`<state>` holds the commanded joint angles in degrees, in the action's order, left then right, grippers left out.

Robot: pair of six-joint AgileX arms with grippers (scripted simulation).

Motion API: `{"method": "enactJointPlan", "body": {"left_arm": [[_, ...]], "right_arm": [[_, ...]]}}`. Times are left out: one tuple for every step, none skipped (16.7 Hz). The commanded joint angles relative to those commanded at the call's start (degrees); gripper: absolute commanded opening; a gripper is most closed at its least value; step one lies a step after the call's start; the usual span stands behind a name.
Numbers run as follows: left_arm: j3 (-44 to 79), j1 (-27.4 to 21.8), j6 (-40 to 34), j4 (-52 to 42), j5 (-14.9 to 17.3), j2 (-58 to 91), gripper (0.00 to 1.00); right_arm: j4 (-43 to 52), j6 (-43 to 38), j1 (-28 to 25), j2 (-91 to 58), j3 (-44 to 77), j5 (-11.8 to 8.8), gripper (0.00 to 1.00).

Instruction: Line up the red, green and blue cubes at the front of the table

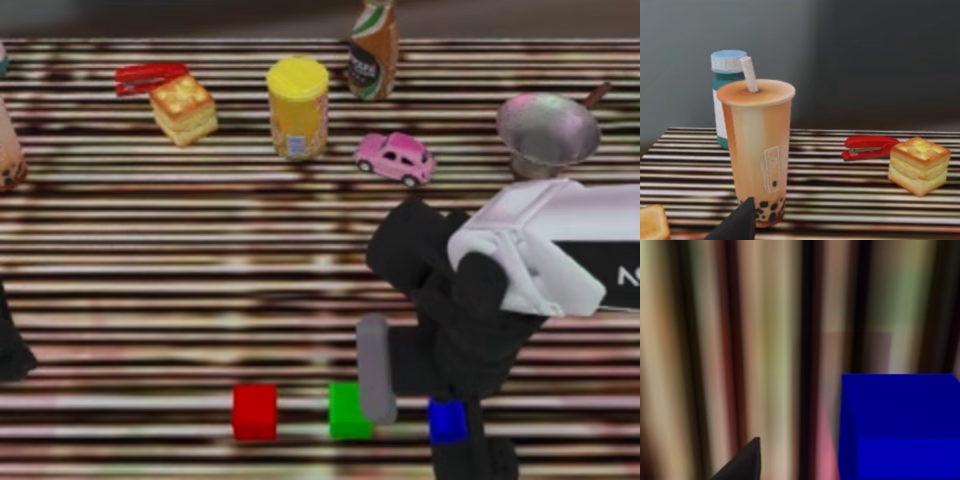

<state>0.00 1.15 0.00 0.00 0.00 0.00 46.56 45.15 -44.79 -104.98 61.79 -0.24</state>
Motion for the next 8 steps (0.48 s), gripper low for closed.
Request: {"method": "enactJointPlan", "body": {"left_arm": [[0.0,0.0,0.0,0.0,0.0,0.0,1.0],[0.0,0.0,0.0,0.0,0.0,0.0,1.0],[0.0,0.0,0.0,0.0,0.0,0.0,1.0],[0.0,0.0,0.0,0.0,0.0,0.0,1.0],[0.0,0.0,0.0,0.0,0.0,0.0,1.0],[0.0,0.0,0.0,0.0,0.0,0.0,1.0],[0.0,0.0,0.0,0.0,0.0,0.0,1.0],[0.0,0.0,0.0,0.0,0.0,0.0,1.0]], "right_arm": [[0.8,0.1,-0.1,0.2,0.6,0.0,1.0],[2.2,0.1,-0.2,0.7,1.7,0.0,1.0],[4.2,0.1,-0.2,1.4,2.9,0.0,1.0],[6.7,0.2,-0.2,2.2,4.3,0.0,1.0],[9.5,0.2,-0.3,3.0,5.8,-0.1,1.0],[11.9,0.2,-0.3,3.8,7.1,-0.1,1.0],[13.7,0.2,-0.3,4.6,8.4,-0.1,1.0],[14.9,0.2,-0.4,5.3,9.3,0.0,1.0]]}}
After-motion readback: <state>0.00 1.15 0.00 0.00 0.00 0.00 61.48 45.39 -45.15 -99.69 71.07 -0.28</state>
